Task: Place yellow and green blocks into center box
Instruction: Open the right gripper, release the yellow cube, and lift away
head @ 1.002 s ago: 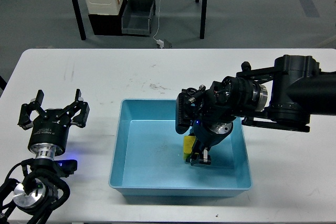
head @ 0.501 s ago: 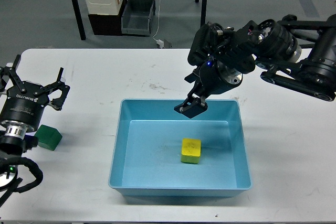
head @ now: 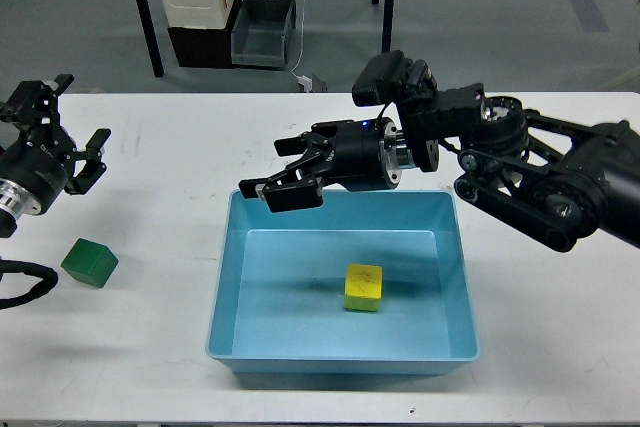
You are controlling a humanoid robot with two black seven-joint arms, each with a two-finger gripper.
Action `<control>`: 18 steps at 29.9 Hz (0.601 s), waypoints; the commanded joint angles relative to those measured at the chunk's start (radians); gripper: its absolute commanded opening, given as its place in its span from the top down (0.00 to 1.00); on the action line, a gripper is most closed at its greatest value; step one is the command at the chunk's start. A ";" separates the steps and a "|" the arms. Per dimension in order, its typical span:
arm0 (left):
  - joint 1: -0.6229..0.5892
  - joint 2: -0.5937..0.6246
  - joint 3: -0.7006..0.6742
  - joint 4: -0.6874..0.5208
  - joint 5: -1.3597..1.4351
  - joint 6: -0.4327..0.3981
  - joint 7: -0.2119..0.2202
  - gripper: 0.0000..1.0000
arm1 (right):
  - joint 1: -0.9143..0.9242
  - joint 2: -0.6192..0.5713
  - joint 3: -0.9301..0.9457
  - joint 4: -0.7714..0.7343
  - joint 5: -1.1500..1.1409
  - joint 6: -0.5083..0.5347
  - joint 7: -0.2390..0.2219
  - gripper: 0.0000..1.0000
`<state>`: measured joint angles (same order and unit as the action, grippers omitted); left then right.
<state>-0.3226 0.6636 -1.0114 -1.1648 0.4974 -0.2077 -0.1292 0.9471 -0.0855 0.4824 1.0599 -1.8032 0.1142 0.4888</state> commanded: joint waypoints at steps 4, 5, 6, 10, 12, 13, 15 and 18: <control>-0.061 0.042 0.002 -0.010 0.347 -0.111 -0.182 0.00 | -0.293 0.032 0.299 0.129 0.169 -0.071 0.000 0.00; -0.062 0.045 0.004 -0.010 0.431 -0.111 -0.229 0.00 | -0.338 0.029 0.335 0.161 0.213 -0.065 0.000 0.00; -0.065 0.047 0.004 -0.013 0.525 -0.111 -0.280 0.00 | -0.384 0.024 0.373 0.199 0.255 -0.053 0.000 0.00; -0.095 0.051 0.004 -0.033 0.827 -0.104 -0.359 0.00 | -0.614 0.023 0.574 0.337 0.356 0.042 0.000 0.00; -0.104 0.062 0.004 -0.052 0.915 -0.099 -0.359 0.00 | -0.710 0.021 0.663 0.388 0.401 0.090 0.000 0.00; -0.105 0.070 0.004 -0.062 0.946 -0.098 -0.359 0.00 | -0.758 0.021 0.701 0.416 0.433 0.111 0.000 0.00; -0.111 0.076 0.002 -0.082 0.972 -0.099 -0.359 0.00 | -0.833 0.009 0.767 0.460 0.500 0.139 0.000 0.00; -0.121 0.096 0.007 -0.136 1.012 -0.114 -0.359 0.00 | -0.953 -0.028 0.867 0.503 0.643 0.166 -0.022 0.00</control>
<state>-0.4340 0.7398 -1.0077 -1.2545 1.4643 -0.3072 -0.4888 0.1083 -0.0818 1.2552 1.5187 -1.2892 0.2510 0.4871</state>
